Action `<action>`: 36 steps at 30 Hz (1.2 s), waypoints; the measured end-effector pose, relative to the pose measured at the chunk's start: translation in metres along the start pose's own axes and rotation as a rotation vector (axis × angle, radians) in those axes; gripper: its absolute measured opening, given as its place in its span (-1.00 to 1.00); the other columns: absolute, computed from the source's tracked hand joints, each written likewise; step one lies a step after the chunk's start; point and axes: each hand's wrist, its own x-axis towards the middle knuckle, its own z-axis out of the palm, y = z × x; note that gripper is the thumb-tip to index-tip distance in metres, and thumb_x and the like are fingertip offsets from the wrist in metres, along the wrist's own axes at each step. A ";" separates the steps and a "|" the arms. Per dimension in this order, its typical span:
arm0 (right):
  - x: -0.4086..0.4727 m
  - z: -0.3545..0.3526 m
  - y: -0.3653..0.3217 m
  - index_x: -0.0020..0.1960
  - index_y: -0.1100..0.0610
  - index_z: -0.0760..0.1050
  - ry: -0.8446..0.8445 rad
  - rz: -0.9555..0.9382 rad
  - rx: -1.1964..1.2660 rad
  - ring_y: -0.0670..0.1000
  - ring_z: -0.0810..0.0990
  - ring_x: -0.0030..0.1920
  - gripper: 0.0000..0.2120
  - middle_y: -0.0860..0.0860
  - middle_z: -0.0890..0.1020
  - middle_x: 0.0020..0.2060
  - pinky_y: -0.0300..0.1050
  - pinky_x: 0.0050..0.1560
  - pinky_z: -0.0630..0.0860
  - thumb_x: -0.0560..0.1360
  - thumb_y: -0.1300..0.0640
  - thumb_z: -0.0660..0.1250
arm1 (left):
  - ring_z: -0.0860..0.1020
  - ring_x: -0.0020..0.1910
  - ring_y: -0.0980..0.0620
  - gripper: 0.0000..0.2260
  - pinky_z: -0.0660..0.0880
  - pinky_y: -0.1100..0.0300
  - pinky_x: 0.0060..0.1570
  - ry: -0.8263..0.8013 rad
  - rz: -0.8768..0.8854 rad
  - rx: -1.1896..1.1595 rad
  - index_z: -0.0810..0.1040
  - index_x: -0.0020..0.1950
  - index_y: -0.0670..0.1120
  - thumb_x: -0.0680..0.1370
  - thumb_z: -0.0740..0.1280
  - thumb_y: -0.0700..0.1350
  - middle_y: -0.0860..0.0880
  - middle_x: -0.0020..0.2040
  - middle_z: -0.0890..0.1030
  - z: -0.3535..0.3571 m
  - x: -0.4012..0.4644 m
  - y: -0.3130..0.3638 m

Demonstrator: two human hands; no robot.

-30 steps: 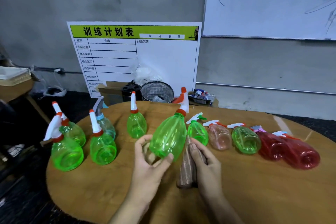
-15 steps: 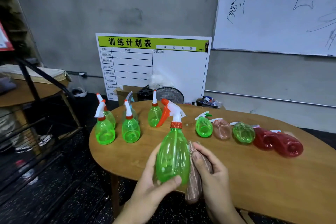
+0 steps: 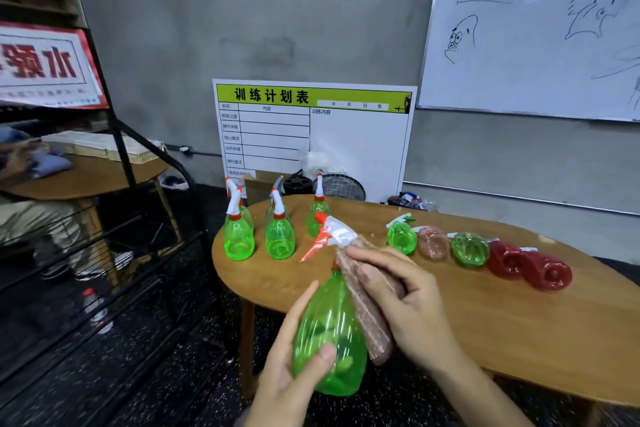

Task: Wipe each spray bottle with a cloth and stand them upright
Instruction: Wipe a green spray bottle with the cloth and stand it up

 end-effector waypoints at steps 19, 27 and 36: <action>-0.059 0.037 0.040 0.30 -0.13 0.66 -0.384 -0.603 -0.770 -0.09 0.53 -0.18 -0.74 -0.04 0.57 -0.08 -0.17 -0.32 0.54 0.66 -0.04 0.33 | 0.64 0.34 -0.06 -0.29 0.61 0.20 0.15 0.180 -0.157 -0.362 0.44 0.53 0.01 0.58 -0.15 0.34 -0.12 0.36 0.66 -0.010 -0.011 -0.027; -0.022 0.059 0.030 0.26 -0.25 0.62 -0.235 -0.145 -0.836 -0.08 0.59 -0.23 -0.67 -0.19 0.46 -0.06 -0.01 -0.34 0.55 0.65 -0.24 0.15 | 0.55 0.44 0.02 -0.20 0.49 -0.05 0.39 0.209 -0.190 -0.291 0.42 0.56 0.07 0.53 -0.15 0.46 0.02 0.44 0.60 -0.016 -0.009 -0.035; -0.057 0.059 0.032 0.21 -0.07 0.67 -0.585 -0.657 -0.884 -0.02 0.43 -0.20 -0.78 -0.04 0.49 -0.18 -0.13 -0.43 0.36 0.61 0.00 0.33 | 0.54 0.46 -0.10 -0.02 0.44 0.04 0.44 0.163 -0.179 -0.340 0.41 0.58 -0.03 0.39 0.05 0.61 -0.15 0.42 0.61 -0.017 -0.011 -0.032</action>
